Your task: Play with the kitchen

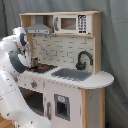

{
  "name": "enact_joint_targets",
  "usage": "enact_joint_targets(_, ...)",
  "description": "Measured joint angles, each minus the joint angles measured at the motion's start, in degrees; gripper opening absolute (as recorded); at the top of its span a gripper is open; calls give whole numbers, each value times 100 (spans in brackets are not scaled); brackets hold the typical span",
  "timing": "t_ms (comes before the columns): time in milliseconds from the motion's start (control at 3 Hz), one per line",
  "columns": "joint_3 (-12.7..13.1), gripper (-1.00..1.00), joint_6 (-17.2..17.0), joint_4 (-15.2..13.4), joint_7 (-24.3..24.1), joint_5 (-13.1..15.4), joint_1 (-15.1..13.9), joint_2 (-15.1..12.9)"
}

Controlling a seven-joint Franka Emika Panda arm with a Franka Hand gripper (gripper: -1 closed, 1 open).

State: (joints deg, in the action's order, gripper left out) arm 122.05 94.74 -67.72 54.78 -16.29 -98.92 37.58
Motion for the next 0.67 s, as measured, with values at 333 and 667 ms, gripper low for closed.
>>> enact_joint_targets(333, -100, -100, -528, 3, -143, -8, -11, -161)
enact_joint_targets(667, -233, -100, -1059, 3, -265, 100, 11, -451)
